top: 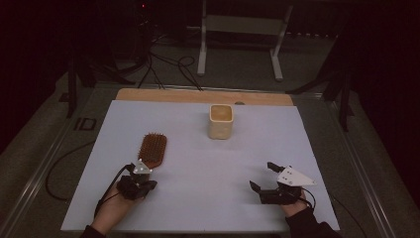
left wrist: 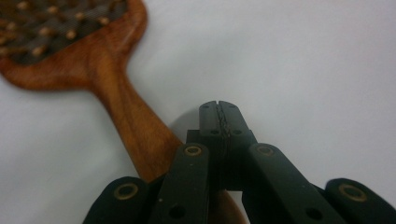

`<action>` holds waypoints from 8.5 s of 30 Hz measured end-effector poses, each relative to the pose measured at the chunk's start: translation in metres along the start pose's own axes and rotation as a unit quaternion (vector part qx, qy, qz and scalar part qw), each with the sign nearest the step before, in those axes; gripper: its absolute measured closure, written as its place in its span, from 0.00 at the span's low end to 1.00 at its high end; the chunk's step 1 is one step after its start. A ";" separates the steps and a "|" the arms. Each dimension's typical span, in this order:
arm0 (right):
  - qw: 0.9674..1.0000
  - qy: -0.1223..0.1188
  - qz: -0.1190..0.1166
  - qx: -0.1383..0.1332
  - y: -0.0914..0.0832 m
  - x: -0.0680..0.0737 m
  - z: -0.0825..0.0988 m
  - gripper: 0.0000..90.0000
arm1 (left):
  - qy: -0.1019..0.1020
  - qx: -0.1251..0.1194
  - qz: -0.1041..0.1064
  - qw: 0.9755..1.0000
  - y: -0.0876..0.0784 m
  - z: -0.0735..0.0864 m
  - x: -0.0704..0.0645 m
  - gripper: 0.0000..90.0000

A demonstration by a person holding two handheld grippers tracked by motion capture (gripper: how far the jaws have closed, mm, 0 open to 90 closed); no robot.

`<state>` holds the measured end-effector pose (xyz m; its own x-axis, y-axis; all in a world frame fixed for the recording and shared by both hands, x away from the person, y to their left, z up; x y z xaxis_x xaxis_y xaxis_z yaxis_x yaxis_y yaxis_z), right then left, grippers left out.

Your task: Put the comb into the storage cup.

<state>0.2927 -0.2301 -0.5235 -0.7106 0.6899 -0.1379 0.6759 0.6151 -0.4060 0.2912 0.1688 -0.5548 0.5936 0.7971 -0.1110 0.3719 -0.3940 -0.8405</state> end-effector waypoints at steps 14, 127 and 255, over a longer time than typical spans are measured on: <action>1.000 0.002 -0.001 0.002 0.001 0.000 0.000 0.10 | -0.011 0.008 -0.019 1.000 -0.013 0.011 0.019 1.00; 1.000 -0.003 -0.012 0.008 0.003 0.002 0.002 0.10 | 0.039 0.177 -0.018 0.983 0.001 -0.043 0.070 0.25; 1.000 -0.012 0.003 0.005 -0.004 0.018 -0.046 0.10 | 0.066 -0.111 0.006 0.992 -0.009 -0.049 -0.064 0.81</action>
<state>0.2860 -0.2027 -0.4832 -0.7104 0.6850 -0.1616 0.6790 0.6065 -0.4136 0.2850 0.0989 -0.5145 0.6813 0.7311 -0.0382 0.5033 -0.5057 -0.7007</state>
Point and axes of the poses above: each handheld gripper's, and its own axes: y roughly forward along the jaws, z roughly out of its underside, x roughly to its left, the point moved 6 cm from there along y, roughly forward along the jaws, and after that the axes turned 5 degrees about -y, right-handed, at the moved point
